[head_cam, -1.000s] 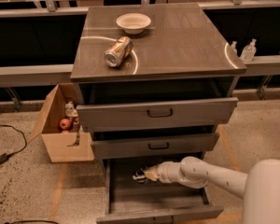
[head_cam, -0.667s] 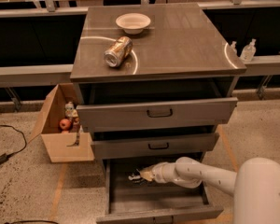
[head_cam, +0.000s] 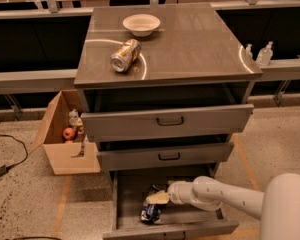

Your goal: Place blue chip bag into bottom drawer

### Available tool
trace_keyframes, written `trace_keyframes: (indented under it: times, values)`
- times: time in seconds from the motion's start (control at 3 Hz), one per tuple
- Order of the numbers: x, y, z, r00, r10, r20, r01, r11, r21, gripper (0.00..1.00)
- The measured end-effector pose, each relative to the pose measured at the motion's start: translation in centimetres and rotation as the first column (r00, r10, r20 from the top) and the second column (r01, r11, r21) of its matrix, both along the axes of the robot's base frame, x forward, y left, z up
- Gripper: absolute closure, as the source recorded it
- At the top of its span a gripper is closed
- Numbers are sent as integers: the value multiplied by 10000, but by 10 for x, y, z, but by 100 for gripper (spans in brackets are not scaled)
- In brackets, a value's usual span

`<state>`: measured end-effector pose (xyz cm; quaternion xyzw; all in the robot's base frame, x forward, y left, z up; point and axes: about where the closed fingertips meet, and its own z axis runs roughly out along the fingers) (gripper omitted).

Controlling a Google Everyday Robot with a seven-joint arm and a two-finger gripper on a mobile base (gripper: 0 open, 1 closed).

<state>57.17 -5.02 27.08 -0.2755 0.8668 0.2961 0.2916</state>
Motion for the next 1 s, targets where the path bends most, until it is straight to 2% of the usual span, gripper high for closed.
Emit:
trace_keyframes:
  times: [0.33, 0.67, 1.0]
  values:
    - [-33, -41, 7, 9962, -785, -367, 772, 9964, -350, 39]
    - [-63, -85, 18, 9813, -1811, -651, 1748, 9803, -921, 62]
    - [-67, -80, 17, 9833, -1685, -687, 1619, 9825, -924, 61]
